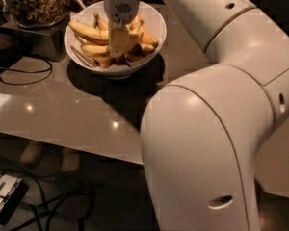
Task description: Pick banana from white bowl
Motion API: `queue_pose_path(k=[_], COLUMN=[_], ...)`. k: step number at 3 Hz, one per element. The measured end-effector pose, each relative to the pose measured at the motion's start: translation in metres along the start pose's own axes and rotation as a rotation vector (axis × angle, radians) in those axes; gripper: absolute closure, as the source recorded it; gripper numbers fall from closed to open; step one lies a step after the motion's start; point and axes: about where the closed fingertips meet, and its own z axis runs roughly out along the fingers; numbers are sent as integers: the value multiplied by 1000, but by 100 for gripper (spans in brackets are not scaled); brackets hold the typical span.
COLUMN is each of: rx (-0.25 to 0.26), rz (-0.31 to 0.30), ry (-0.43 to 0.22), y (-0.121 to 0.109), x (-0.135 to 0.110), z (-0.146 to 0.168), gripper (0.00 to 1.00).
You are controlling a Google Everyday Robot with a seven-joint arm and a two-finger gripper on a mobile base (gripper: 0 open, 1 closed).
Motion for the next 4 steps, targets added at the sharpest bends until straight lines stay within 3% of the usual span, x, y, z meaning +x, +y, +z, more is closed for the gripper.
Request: queue_pose_path(k=[2,3,4], rx=[-20,-22,-29], rz=[7,8,23], ry=[12,13,21], y=[0,1,1], x=[8,8,18], z=[10,10,20], gripper=[15,0,18])
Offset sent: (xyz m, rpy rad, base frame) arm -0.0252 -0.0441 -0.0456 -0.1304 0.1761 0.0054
